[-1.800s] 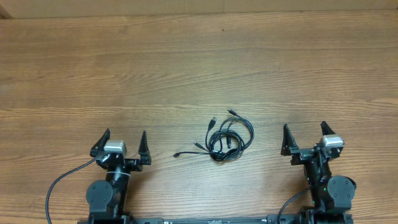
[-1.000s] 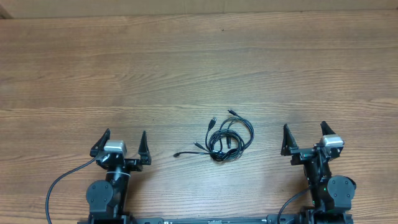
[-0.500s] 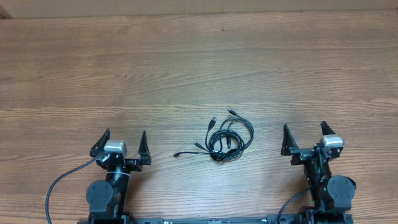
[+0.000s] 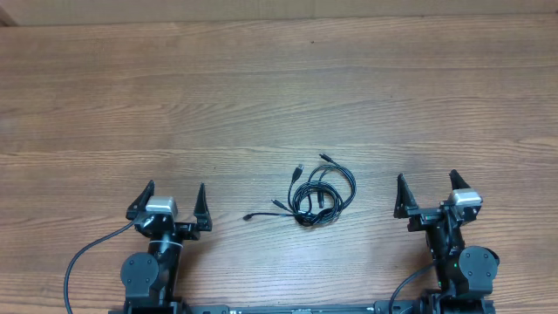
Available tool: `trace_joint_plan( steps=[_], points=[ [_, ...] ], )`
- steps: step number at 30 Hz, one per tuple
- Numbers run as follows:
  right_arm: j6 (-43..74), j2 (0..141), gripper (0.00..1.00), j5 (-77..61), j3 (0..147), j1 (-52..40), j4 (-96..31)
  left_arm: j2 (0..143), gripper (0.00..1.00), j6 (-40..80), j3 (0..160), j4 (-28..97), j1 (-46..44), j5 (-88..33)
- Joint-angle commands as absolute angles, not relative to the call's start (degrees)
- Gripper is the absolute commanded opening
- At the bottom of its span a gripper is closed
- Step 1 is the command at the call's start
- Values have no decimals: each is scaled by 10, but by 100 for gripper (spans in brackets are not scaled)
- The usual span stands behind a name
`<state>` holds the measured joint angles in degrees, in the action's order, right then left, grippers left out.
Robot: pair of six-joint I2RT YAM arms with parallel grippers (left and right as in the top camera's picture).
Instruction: Untangle cables
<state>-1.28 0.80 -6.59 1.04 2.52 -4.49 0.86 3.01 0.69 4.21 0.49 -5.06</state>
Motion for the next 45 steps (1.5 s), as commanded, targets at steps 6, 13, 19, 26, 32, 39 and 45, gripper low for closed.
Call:
trace_joint_plan(
  steps=[6,13,19,26,32,39,45],
  points=[
    [-14,2,100,-61,4,23,-43,3,100,26,3,41,8,-45],
    [-14,2,100,-61,4,23,-43,3,100,26,3,41,8,-45],
    [-14,2,100,-61,4,23,-43,3,99,26,3,41,8,-45],
    [-14,2,100,-61,4,23,-43,3,100,26,3,41,8,-45],
    [-14,2,100,-61,4,23,-43,3,100,26,3,41,8,-45],
    [-14,2,100,-61,4,23,-43,3,100,26,3,41,8,-45],
    [-14,2,100,-61,4,23,-43,3,100,25,3,39,8,-23]
  ],
)
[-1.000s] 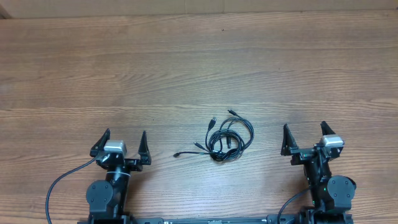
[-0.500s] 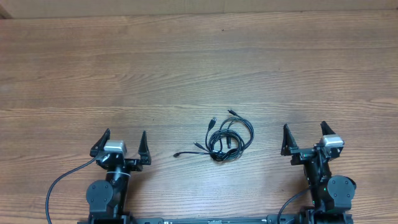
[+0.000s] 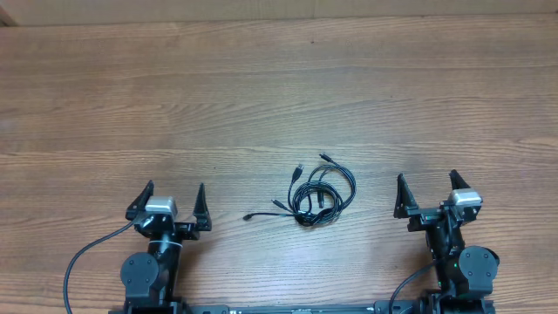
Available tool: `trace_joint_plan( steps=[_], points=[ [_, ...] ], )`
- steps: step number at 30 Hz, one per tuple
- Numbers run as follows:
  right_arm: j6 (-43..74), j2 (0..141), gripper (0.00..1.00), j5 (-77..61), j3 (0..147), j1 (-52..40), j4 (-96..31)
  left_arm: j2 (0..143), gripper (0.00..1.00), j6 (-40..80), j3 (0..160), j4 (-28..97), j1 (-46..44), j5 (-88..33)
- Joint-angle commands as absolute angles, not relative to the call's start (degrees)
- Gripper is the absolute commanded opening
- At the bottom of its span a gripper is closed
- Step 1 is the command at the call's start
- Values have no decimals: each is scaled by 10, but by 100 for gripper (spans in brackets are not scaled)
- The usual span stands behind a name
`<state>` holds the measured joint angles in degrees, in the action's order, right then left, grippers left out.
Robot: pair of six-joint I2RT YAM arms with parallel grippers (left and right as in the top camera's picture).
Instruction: Untangle cables
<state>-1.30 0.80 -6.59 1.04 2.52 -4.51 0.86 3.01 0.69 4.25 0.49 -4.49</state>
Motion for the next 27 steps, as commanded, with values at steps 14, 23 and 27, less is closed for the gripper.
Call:
trace_joint_plan(
  steps=[14,23,27],
  points=[
    [-14,2,100,-61,4,23,-43,3,100,185,6,39,7,-149],
    [-14,2,100,-61,4,23,-43,3,100,215,6,38,7,-151],
    [199,2,100,-211,4,23,-31,3,100,215,6,39,7,-148]
  ],
)
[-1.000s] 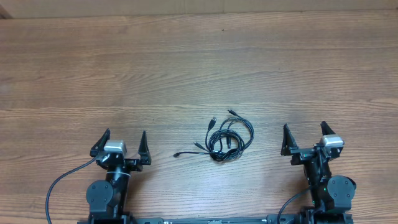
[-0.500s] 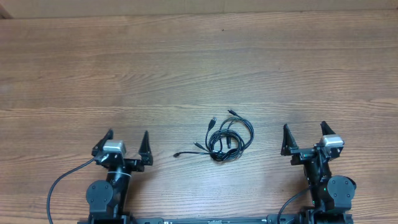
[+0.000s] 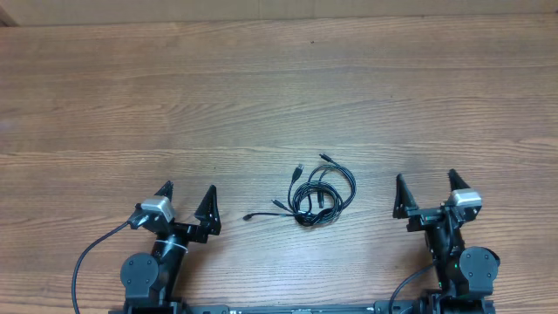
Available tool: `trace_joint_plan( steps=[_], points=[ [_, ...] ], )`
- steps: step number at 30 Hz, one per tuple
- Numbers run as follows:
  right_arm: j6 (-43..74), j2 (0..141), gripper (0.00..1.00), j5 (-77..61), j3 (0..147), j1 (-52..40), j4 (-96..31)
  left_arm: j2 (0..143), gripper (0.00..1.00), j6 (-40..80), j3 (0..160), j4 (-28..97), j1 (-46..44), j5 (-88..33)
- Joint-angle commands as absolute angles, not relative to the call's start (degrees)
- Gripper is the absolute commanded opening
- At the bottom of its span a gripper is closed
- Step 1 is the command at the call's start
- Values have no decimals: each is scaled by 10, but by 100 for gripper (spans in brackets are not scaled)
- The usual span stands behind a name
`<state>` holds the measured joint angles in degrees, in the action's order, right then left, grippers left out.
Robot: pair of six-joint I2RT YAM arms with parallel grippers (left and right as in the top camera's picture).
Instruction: Untangle cables
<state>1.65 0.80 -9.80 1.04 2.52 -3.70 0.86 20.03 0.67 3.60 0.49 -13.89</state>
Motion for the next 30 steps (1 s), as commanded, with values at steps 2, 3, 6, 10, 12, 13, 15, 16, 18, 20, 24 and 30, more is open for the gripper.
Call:
trace_joint_plan(
  steps=[2,3,6,10,12,13,15,16,18,20,24,30],
  points=[
    [386,2,100,-302,4,23,-30,3,100,215,6,39,7,-149],
    [445,2,100,-339,4,23,-30,3,99,215,6,39,7,-149],
    [592,2,100,-481,4,23,-32,3,99,215,6,38,7,-149],
    [582,2,100,-460,5,23,-17,3,100,215,6,39,7,-149],
    [570,2,100,-460,7,23,-22,3,100,215,6,38,7,-149],
    [569,2,100,-458,16,23,-43,3,100,215,6,38,7,-148],
    [567,9,100,-428,48,23,-111,3,99,215,6,38,7,-148],
    [567,16,100,-412,63,23,-138,3,100,215,6,38,7,-148],
    [550,38,100,-380,101,23,-201,3,100,215,6,38,7,-148],
    [519,77,100,-351,146,23,-267,3,100,215,6,38,7,-148],
    [489,201,93,-339,228,23,-353,3,100,215,6,38,7,-148],
    [456,374,88,-341,267,-9,-362,3,100,215,6,38,7,-148]
  ],
)
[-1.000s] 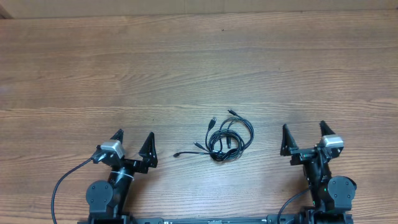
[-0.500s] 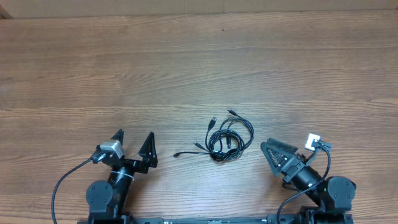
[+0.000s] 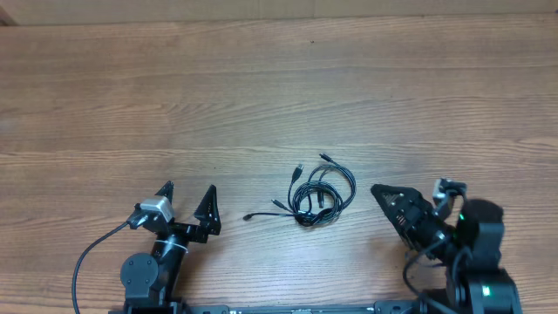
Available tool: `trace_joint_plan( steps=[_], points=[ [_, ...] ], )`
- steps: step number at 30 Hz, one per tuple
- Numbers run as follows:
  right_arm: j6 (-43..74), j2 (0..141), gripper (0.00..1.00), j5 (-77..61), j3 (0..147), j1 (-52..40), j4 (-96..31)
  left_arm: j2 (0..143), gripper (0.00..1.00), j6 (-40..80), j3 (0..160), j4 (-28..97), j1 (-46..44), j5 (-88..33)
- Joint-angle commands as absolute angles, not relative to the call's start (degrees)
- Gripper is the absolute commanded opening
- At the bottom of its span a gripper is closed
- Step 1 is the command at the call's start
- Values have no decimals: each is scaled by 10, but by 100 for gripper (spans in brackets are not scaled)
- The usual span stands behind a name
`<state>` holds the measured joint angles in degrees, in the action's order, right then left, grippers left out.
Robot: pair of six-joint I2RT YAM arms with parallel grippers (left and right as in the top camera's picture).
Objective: Untangle cables
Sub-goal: 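Reach the right gripper to the black cable bundle and grasp it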
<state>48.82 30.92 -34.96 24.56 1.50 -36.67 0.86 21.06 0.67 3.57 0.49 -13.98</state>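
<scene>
A small tangle of thin black cables [image 3: 317, 193] lies on the wooden table [image 3: 279, 96] between the two arms, with plug ends sticking out at the top and at the left. My left gripper [image 3: 187, 194] stands open to the left of the tangle, tilted slightly toward it. To the right of the tangle, my right gripper [image 3: 408, 199] is turned leftward toward the cables, apart from them. Its fingers overlap in this view, so how they stand is unclear.
The right arm has turned and leaned left, bringing its gripper closer to the cable tangle. The left gripper and the cables have stayed where they were.
Both grippers first stood open and upright on either side of the tangle, unchanged at the second moment. Then the left gripper had tilted right toward the cables. Now the right gripper has swung left toward them. The cables have not moved.
</scene>
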Motion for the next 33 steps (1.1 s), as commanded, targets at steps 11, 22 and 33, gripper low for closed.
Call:
trace_joint_plan(
  steps=[11,22,33],
  points=[
    [374,744,88,-104,309,-233,-157,3,100,215,6,38,7,-148],
    [309,844,35,-161,318,-243,-67,3,100,215,6,38,7,-148],
    [316,841,4,-397,405,-243,-48,3,100,215,6,38,7,-148]
  ],
)
